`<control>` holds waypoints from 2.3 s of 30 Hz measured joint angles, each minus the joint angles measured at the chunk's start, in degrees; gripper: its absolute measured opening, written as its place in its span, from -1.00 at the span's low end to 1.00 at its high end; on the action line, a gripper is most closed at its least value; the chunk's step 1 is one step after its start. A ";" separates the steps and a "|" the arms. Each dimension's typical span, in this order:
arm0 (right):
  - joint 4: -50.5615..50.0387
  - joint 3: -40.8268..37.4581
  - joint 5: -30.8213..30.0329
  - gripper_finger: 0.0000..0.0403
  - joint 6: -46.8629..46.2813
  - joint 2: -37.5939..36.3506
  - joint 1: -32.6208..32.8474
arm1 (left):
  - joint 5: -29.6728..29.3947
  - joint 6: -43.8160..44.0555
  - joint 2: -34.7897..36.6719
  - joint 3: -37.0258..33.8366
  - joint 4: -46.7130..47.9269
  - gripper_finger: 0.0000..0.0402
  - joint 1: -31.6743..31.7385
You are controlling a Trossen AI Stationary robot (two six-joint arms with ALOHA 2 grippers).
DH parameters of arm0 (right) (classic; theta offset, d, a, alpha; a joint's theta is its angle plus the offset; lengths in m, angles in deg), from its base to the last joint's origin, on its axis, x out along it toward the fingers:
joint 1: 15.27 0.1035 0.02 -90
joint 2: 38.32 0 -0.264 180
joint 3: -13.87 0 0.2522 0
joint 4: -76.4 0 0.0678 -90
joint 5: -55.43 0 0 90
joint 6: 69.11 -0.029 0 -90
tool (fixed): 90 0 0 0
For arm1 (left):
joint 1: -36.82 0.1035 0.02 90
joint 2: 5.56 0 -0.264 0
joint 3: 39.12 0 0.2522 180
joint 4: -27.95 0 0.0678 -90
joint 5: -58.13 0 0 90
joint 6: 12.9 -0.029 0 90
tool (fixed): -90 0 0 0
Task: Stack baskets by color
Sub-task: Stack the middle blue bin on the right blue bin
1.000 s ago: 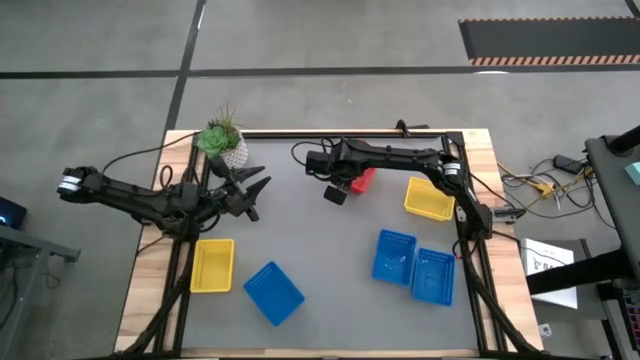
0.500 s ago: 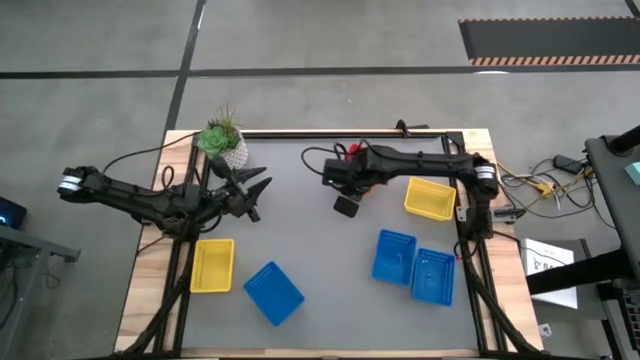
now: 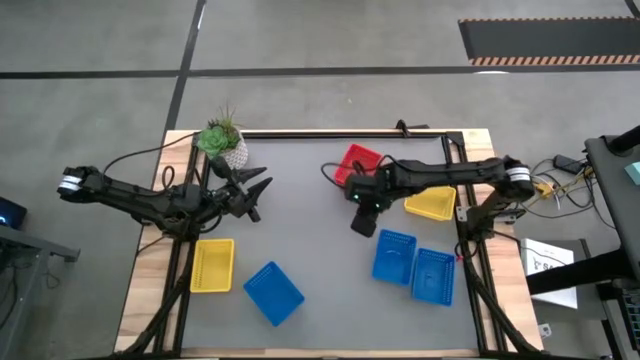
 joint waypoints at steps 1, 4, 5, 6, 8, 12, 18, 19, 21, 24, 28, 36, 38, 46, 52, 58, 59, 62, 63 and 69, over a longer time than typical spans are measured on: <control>0.29 -0.94 1.94 -0.42 0.23 -0.40 0.52 | 0.00 0.02 0.00 0.00 -0.03 -0.35 0.02; 0.41 -2.88 8.06 -0.42 1.75 -1.09 2.45 | 0.00 0.04 -0.17 0.02 -0.41 -0.35 0.02; 0.44 -3.29 9.32 -0.42 1.86 -1.14 3.15 | 0.00 0.11 -0.29 0.02 -0.83 -0.35 0.00; 0.66 -3.66 10.16 -0.42 1.61 -1.17 3.93 | 0.02 0.13 -0.37 0.04 -1.03 -0.35 0.02; 0.61 -4.25 11.11 -0.42 -0.65 -1.10 5.53 | 0.00 0.12 -0.62 0.06 -1.18 -0.35 0.02; 0.75 -4.49 14.26 -0.42 -4.15 -0.77 8.88 | 0.02 -0.04 -0.76 0.07 -1.19 -0.35 0.02; 1.98 -4.52 10.98 -0.52 -1.09 -0.75 17.42 | 0.02 -0.07 -0.70 0.07 -2.80 -0.35 0.02; 2.00 -4.52 9.26 -0.54 -1.35 -0.75 19.02 | 0.02 -0.07 -0.71 0.07 -2.72 -0.35 0.02; 2.10 -4.52 3.45 -0.56 -3.80 -0.63 22.16 | 0.02 -0.07 -0.74 0.07 -2.64 -0.35 0.02; 2.66 -4.83 -3.20 -0.54 -6.96 -0.53 26.49 | 0.07 -0.09 -0.76 0.07 -2.69 -0.35 0.02; 2.81 -5.62 -4.64 -0.42 -12.53 -0.53 30.58 | 0.13 -0.09 -0.76 0.07 -2.86 -0.35 0.02; 3.18 -8.35 -4.66 -0.26 -24.51 -0.51 34.67 | 0.17 0.24 -0.76 0.07 -3.83 -0.35 0.00; 3.29 -9.34 -4.73 -0.25 -25.33 -0.51 34.60 | 0.17 0.31 -0.77 0.07 -3.85 -0.35 0.02; 6.00 -9.60 -3.88 -0.25 -21.92 3.87 34.59 | 0.17 0.33 -1.40 0.07 -3.86 -0.35 0.00; 4.86 -7.47 -2.78 -0.25 -20.13 8.74 34.28 | 0.17 0.33 -1.62 0.04 -3.76 -0.35 0.02; 4.13 -7.93 -3.23 -0.27 -20.19 9.97 33.82 | 0.15 -0.04 -1.84 -0.02 -3.70 -0.35 0.00; 4.17 -8.09 -3.46 -0.28 -20.25 9.93 33.67 | 0.15 -0.08 -1.84 -0.02 -3.84 -0.35 0.02; 4.28 -8.50 -5.08 -0.33 -20.16 9.96 33.56 | 0.13 -0.09 -1.84 -0.02 -3.82 -0.35 0.02; 4.39 -8.57 -5.49 -0.35 -19.94 9.96 33.54 | 0.13 -0.09 -1.84 -0.02 -3.78 -0.35 0.02; 5.14 -9.96 -6.36 -0.46 -20.29 9.96 33.54 | 0.11 -0.09 -1.84 -0.02 -3.85 -0.35 0.02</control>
